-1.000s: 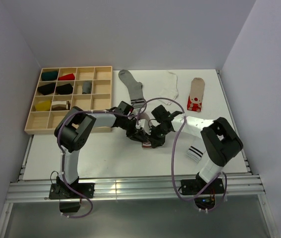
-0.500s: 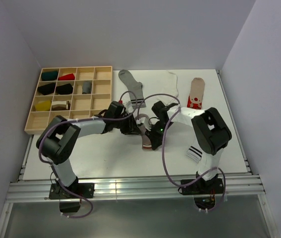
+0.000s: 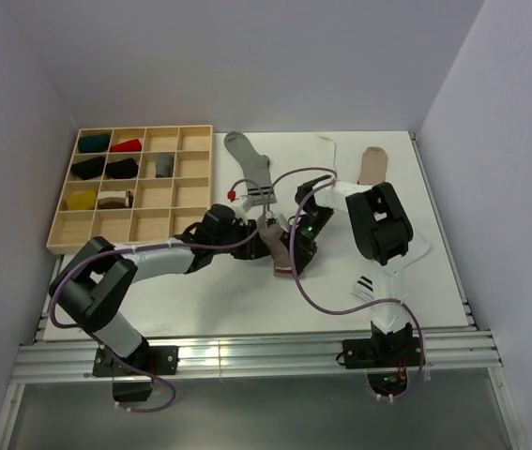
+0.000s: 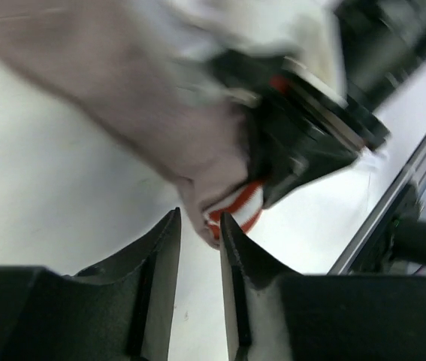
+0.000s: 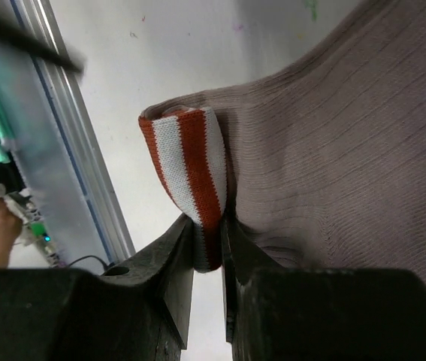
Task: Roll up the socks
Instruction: Roll the sock at the center of the board.
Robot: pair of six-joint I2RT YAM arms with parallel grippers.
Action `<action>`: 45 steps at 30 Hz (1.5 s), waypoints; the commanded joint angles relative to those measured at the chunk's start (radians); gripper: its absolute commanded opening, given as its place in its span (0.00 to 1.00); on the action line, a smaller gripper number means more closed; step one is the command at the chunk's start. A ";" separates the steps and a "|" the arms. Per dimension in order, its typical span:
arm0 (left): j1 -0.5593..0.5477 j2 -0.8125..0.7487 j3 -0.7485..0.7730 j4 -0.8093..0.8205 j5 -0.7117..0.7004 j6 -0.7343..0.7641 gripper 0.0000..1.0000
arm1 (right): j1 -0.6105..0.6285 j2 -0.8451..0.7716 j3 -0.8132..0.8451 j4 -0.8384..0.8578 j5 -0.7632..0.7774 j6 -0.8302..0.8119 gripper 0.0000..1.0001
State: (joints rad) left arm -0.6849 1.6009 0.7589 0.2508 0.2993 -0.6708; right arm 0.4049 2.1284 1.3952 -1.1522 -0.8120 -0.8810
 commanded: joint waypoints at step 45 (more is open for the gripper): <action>-0.146 0.249 0.060 0.209 0.158 0.238 0.39 | -0.043 0.136 0.113 -0.112 -0.007 0.060 0.17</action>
State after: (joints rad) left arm -0.8242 1.8450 0.8246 0.4587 0.4473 -0.4595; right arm 0.3702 2.2364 1.4742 -1.2823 -0.8322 -0.8265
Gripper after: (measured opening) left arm 0.396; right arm 0.232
